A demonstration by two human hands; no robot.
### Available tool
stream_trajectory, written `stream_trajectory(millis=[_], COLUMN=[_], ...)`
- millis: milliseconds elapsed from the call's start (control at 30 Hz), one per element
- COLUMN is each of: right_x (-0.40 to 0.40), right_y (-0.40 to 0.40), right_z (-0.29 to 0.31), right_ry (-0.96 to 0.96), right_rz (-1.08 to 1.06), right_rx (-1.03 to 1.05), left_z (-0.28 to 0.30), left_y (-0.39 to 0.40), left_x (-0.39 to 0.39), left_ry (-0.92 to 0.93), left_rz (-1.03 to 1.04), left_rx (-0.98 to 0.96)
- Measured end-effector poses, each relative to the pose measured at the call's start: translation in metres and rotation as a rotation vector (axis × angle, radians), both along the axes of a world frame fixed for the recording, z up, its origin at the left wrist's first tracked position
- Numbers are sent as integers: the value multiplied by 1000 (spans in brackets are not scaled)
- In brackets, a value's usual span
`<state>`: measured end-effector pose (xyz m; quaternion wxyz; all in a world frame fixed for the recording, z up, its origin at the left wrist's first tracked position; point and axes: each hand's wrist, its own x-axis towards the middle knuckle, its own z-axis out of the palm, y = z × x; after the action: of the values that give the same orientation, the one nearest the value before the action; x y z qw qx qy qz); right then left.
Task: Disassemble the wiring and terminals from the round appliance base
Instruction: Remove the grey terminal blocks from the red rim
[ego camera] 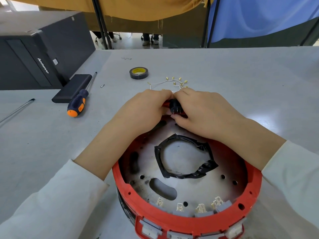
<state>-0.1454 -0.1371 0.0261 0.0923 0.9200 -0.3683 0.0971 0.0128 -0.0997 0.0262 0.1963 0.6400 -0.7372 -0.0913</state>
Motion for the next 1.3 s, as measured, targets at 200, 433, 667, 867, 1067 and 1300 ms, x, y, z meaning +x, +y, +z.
stream_trajectory(millis=[200,433,667,867,1067,1300], right_x=[1,2,3,3,2,2], right_y=[-2,-1,-2,-1,-2,0], right_z=[1,-3,-8,-6,-1,2], right_ry=[-5,39,102,57,-90,-44], right_rz=[29,65,48,50,19,1], right_rx=[-11,-62,-151,-120,20,13], left_z=[2,3,4,3,1,0], left_y=[0,2,2,1,0,-1], left_x=[-1,-2,-2,-1,-1,0], left_ry=[4,-16,-7,6,14,12], left_rz=[7,27,36,31,29,35], left_rx=[20,40,35,25,20,15])
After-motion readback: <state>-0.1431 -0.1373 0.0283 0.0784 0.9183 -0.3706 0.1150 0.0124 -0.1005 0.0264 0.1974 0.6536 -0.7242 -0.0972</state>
